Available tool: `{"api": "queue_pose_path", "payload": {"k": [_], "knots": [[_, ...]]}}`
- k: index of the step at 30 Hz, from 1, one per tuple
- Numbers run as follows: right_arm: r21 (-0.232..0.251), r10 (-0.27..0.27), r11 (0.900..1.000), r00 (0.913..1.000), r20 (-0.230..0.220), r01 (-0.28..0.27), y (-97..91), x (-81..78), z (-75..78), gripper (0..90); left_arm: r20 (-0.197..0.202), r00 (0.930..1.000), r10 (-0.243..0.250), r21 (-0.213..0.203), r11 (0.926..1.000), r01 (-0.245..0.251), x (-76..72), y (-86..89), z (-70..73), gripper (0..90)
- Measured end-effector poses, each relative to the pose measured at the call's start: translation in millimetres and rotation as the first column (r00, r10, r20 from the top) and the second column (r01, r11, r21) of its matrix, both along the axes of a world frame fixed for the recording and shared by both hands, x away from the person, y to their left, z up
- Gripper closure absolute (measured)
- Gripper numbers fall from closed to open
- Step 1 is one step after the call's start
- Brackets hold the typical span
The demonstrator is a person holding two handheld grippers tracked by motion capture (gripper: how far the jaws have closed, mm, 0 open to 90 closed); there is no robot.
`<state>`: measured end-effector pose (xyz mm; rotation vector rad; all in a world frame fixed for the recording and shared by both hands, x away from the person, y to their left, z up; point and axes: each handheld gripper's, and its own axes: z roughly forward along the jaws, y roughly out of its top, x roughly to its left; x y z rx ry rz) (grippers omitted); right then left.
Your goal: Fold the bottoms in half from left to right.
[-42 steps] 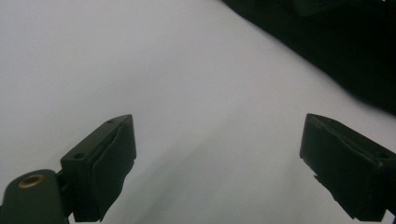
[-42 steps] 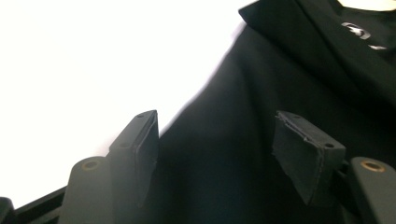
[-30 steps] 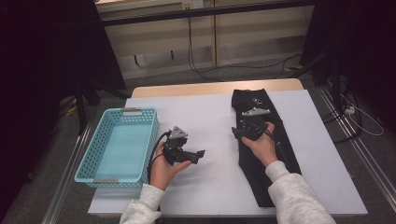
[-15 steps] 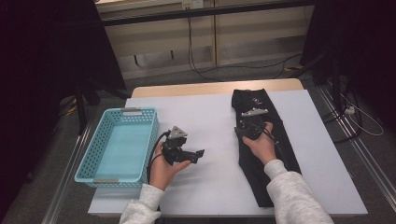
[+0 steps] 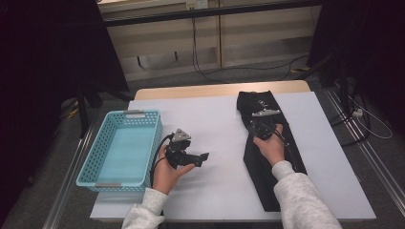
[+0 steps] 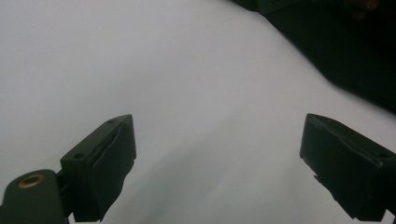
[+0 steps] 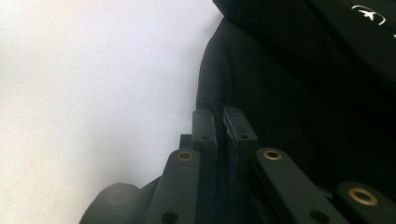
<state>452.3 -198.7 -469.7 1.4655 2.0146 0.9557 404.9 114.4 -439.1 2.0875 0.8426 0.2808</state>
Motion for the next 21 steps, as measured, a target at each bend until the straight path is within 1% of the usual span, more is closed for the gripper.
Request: {"api": "queue_pose_path", "payload": {"k": [1,3,7,8,9,12,14,15,17,21], "knots": [[0.0,0.003,1.0,1.0,-0.001,-0.003,-0.4,0.3,0.2,84.8,0.001,1.0,0.0,-0.003,1.0,0.0,0.2,0.1,0.1,10.5],[0.021,0.0,0.9998,1.0,-0.009,0.0,-2.2,0.9,0.6,85.1,-0.001,1.0,-0.001,-0.001,1.0,0.001,0.4,0.5,0.3,10.5],[0.04,0.021,0.999,0.9997,-0.013,-0.021,-4.3,0.7,1.4,85.4,-0.003,1.0,0.001,-0.004,1.0,-0.001,1.0,1.2,0.4,10.5],[0.045,0.028,0.9986,0.9995,-0.016,-0.027,-4.3,0.2,1.8,85.5,-0.002,1.0,0.002,0.0,1.0,-0.002,1.1,1.5,0.3,10.5],[0.045,0.037,0.9984,0.9991,-0.019,-0.036,-3.4,-0.5,2.0,85.5,-0.006,1.0,0.006,-0.005,1.0,-0.006,0.9,1.1,-0.1,10.5],[0.039,0.076,0.9964,0.9969,-0.021,-0.076,1.6,-3.5,2.5,85.5,-0.007,1.0,0.006,-0.005,1.0,-0.006,1.2,1.2,-0.4,10.5],[0.046,0.1,0.9941,0.9948,-0.022,-0.098,5.3,-5.7,3.1,85.5,-0.011,0.9999,0.012,-0.01,0.9999,-0.012,1.2,1.0,-0.6,10.5],[0.055,0.112,0.9923,0.9934,-0.025,-0.11,7.3,-7.0,3.5,85.5,-0.01,0.9999,0.013,-0.01,0.9999,-0.013,1.4,1.0,-0.8,10.5],[0.046,0.144,0.9887,0.9893,-0.025,-0.143,12.7,-10.0,4.6,85.5,-0.012,0.9998,0.014,-0.009,0.9999,-0.015,1.5,1.1,-1.1,10.4],[0.049,0.21,0.9767,0.9773,-0.026,-0.209,23.2,-16.6,5.3,85.5,-0.015,0.9998,0.014,-0.004,0.9999,-0.014,2.1,2.1,-1.4,10.4]]}}
